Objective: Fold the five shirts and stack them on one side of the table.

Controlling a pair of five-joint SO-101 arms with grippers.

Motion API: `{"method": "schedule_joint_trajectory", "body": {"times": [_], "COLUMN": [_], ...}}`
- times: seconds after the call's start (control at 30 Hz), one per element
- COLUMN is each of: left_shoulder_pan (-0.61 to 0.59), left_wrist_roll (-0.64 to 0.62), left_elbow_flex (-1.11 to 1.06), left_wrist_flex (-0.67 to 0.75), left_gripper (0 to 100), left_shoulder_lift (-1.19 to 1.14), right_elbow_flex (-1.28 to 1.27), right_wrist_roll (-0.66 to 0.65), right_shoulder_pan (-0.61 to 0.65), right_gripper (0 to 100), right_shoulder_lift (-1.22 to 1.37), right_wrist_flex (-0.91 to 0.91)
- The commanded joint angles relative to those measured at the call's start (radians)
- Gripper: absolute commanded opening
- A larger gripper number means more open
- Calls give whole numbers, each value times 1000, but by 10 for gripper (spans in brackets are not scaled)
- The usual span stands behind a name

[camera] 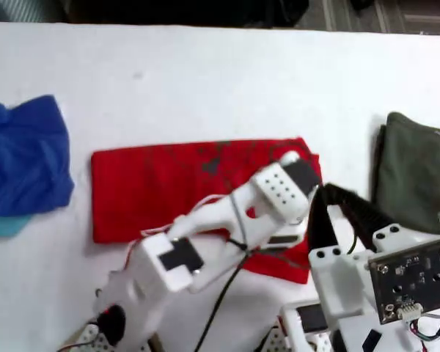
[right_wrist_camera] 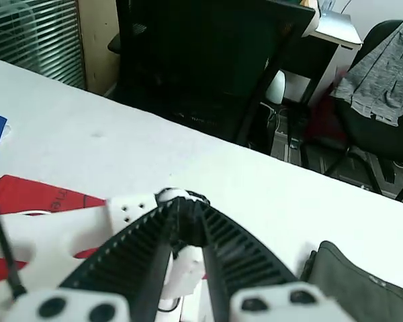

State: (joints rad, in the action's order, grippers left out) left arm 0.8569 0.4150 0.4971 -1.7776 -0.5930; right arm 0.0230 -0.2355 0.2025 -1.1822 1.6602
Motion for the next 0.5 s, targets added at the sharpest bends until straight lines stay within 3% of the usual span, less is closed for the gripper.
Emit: {"method": "schedule_joint_trajectory", "body": {"times": [0.0, 0.23, 0.47], "left_shoulder_pan": [-50, -134, -113], "left_wrist_roll": [-6, -6, -150], "left_elbow_flex": [-2, -2, -11], "left_wrist_flex": [-6, 83, 221], "left_gripper": [138, 135, 139], "left_shoulder_lift": [136, 165, 101], "right_elbow_flex": [18, 18, 18], "right_wrist_roll": [5, 5, -5], "right_shoulder_pan": [1, 1, -1], "right_gripper": [18, 18, 18], "right_shoulder_lift": [-2, -2, -2], "right_wrist_flex": [-48, -96, -91]}}
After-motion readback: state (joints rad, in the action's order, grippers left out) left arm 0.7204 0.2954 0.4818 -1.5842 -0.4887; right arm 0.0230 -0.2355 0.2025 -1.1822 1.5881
